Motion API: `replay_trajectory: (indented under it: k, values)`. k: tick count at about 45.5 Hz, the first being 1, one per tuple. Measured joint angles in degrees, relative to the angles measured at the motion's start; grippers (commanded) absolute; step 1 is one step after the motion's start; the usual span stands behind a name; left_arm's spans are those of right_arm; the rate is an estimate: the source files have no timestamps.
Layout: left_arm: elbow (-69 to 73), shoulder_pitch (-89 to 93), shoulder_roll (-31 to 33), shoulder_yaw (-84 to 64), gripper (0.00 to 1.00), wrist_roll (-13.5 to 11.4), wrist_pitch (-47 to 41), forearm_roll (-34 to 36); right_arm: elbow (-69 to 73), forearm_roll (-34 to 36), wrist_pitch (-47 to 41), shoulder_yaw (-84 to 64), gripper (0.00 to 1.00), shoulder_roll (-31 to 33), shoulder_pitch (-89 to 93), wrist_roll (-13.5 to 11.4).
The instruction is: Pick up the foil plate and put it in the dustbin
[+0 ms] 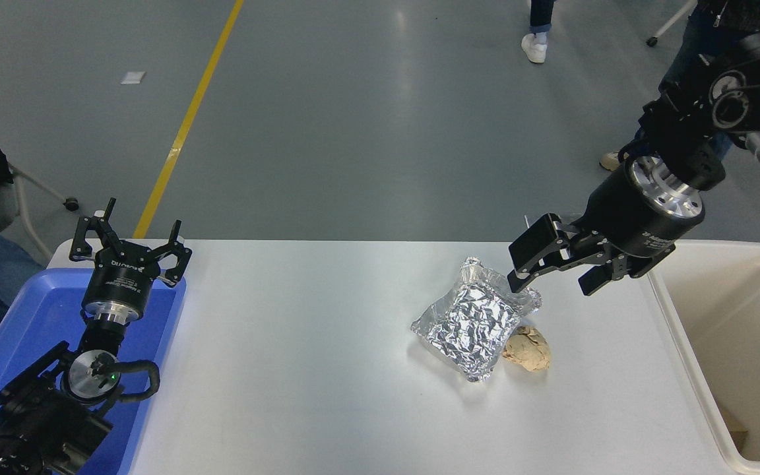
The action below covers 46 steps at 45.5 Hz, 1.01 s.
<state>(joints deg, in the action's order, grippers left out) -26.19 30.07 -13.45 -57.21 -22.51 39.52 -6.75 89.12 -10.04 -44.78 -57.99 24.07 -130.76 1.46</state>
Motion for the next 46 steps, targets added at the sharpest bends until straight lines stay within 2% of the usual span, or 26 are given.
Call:
replay_trajectory:
  k: [14,27,46]
  values:
    - [0.0,-0.1,0.1,-0.5,1.0,-0.1,0.2,0.0,-0.5,0.1,-0.2,0.1,1.0,-0.9,1.8,0.0]
    - [0.0,-0.1,0.1,-0.5,1.0,-0.2,0.2,0.1,-3.7,-3.1,0.3,0.1,1.0,-2.0,7.8,0.0]
    - [0.0,-0.1,0.1,-0.5,1.0,-0.2,0.2,0.0,-21.8,-6.9,9.9,0.7,1.0,-8.8,26.3,0.0]
